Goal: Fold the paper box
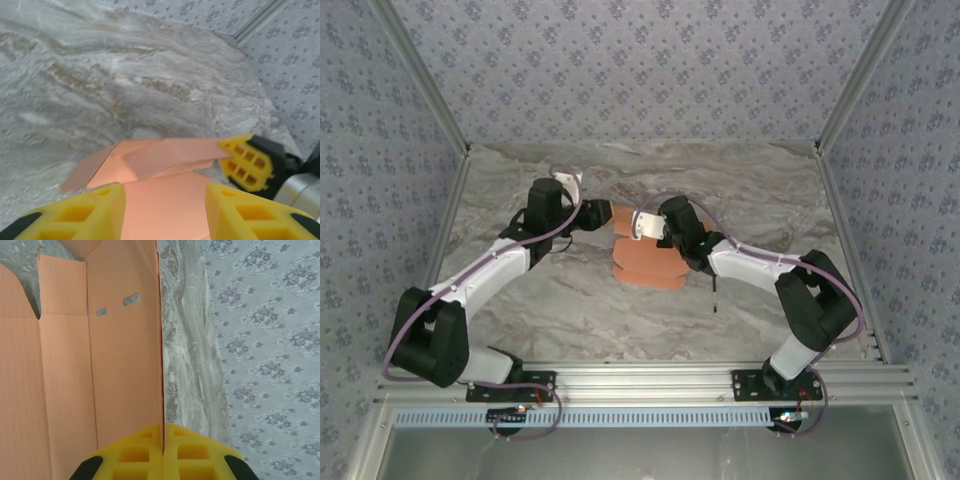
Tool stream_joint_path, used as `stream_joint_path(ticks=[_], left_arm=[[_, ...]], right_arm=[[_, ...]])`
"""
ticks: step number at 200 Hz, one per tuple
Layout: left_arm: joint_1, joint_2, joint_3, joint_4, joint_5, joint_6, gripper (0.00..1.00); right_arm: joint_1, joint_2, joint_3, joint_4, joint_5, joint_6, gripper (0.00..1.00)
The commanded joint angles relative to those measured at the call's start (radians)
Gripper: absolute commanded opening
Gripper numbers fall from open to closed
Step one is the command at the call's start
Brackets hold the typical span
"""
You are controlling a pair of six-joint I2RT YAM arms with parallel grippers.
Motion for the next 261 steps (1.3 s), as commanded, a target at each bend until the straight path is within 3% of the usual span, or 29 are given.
stream_joint_path(ticks=[1, 56, 155, 261], left_arm=[[-0.004, 0.034, 0.074, -0.044, 0.025, 0.002, 0.45], [-0.036, 0.140, 0.154, -0.053, 0.098, -0.018, 0.41], [-0.080, 0.245, 0.189, -0.049, 0.104, -0.036, 0.38], [-0.081, 0.236, 0.105, 0.167, 0.167, -0.252, 0.43]], right_arm=[[-0.002, -0.047, 0.026, -0.084, -0.048, 0.084, 0.04], [-0.001, -0.074, 0.025, -0.106, -0.044, 0.107, 0.03], [0.005, -0.097, 0.016, -0.084, -0.017, 0.134, 0.02], [0.013, -0.056, 0.036, -0.065, 0.038, 0.174, 0.01]])
